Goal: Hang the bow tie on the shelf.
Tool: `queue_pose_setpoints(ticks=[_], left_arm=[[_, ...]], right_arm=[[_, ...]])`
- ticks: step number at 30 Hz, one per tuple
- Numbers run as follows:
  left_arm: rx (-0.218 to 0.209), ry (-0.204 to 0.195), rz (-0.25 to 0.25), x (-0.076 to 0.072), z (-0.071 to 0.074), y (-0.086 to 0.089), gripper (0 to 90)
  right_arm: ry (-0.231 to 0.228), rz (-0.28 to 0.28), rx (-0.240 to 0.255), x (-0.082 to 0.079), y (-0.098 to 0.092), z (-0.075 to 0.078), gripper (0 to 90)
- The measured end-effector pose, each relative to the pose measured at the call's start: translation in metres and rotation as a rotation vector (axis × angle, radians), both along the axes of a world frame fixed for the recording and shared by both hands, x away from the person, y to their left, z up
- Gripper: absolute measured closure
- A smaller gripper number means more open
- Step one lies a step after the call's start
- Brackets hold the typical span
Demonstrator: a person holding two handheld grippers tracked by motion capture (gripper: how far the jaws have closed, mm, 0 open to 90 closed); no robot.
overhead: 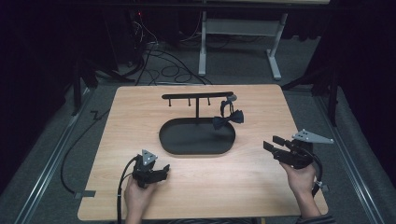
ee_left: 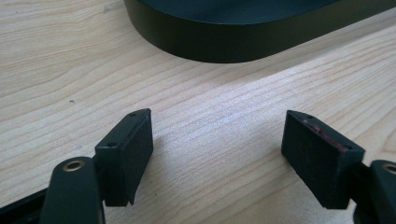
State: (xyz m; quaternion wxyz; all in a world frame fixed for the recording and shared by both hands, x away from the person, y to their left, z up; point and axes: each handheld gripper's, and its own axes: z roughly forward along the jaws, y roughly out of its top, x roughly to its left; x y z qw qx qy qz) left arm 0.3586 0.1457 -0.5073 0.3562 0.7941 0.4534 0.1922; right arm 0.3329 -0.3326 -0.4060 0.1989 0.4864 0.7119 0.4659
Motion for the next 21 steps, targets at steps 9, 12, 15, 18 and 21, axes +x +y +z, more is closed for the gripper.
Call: queue_pose_setpoints(ticks=[9, 12, 15, 18, 21], left_arm=[[0.0, 0.0, 0.0, 0.0, 0.0, 0.0, 25.5], [0.0, 0.0, 0.0, 0.0, 0.0, 0.0, 25.5], [0.0, 0.0, 0.0, 0.0, 0.0, 0.0, 25.5], [0.0, 0.0, 0.0, 0.0, 0.0, 0.0, 25.5], [0.0, 0.0, 0.0, 0.0, 0.0, 0.0, 25.4]], right_arm=[[0.021, 0.014, 0.001, -0.003, 0.003, -0.009, 48.3], [0.029, 0.017, 0.007, -0.004, 0.004, -0.013, 48.3], [0.036, 0.019, 0.013, -0.005, 0.004, -0.016, 48.3], [0.04, 0.024, 0.018, -0.005, 0.005, -0.019, 48.3], [0.043, 0.029, 0.025, -0.005, 0.007, -0.021, 48.3]])
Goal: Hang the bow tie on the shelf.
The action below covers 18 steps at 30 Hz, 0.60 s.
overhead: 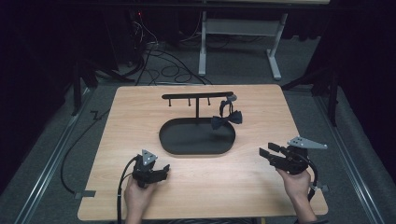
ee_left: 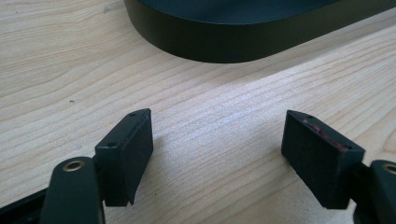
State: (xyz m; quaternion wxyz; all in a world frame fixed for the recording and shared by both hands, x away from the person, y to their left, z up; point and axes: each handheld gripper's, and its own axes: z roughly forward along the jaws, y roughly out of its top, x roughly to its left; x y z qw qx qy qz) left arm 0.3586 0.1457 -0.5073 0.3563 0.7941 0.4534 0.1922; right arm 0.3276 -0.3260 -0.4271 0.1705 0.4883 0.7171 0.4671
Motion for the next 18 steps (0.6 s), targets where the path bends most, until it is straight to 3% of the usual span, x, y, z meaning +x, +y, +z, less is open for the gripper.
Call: queue_pose_setpoints(ticks=[18], left_arm=[[0.0, 0.0, 0.0, 0.0, 0.0, 0.0, 25.5]], right_arm=[[0.028, 0.032, 0.016, 0.008, 0.016, -0.016, 48.4]])
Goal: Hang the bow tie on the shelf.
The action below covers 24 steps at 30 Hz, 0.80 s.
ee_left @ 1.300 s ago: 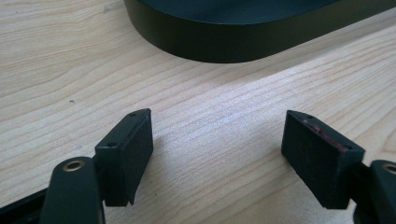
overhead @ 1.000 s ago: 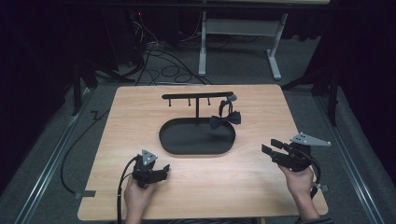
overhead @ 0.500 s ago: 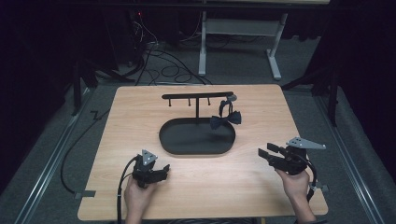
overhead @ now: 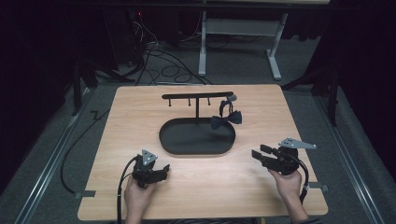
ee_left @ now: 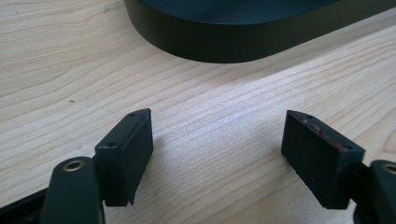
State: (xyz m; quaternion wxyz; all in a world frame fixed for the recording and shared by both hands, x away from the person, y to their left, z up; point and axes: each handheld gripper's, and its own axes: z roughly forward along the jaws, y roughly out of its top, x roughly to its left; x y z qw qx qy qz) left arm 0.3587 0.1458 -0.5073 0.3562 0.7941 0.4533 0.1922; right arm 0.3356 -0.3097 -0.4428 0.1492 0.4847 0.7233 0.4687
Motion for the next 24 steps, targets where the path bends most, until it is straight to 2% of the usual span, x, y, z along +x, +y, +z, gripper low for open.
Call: queue_pose_setpoints(ticks=[16, 24], left_arm=[[0.0, 0.0, 0.0, 0.0, 0.0, 0.0, 25.5], [0.0, 0.0, 0.0, 0.0, 0.0, 0.0, 25.5]], right_arm=[[0.035, 0.022, -0.012, 0.008, 0.016, -0.015, 49.5], [0.039, 0.025, -0.068, 0.011, 0.025, -0.022, 49.4]])
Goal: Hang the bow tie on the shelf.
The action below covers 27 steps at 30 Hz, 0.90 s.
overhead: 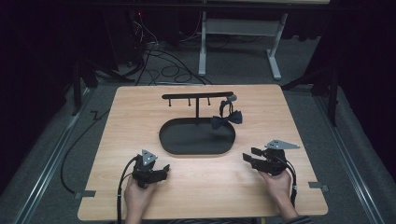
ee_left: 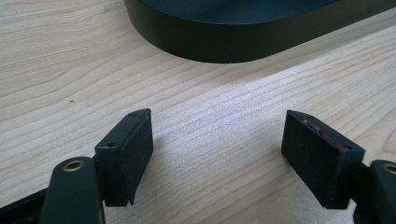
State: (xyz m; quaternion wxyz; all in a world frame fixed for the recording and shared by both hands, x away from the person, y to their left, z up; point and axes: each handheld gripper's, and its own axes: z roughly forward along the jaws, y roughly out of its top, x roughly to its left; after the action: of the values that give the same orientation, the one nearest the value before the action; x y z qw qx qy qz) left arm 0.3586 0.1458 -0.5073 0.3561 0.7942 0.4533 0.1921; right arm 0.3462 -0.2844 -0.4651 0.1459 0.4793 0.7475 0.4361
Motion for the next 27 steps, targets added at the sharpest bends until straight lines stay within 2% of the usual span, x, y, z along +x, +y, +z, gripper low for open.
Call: queue_pose_setpoints(ticks=[27], left_arm=[[0.0, -0.001, 0.003, 0.0, 0.0, 0.0, 25.4]], right_arm=[[0.052, 0.014, -0.032, 0.008, 0.016, -0.023, 49.5]])
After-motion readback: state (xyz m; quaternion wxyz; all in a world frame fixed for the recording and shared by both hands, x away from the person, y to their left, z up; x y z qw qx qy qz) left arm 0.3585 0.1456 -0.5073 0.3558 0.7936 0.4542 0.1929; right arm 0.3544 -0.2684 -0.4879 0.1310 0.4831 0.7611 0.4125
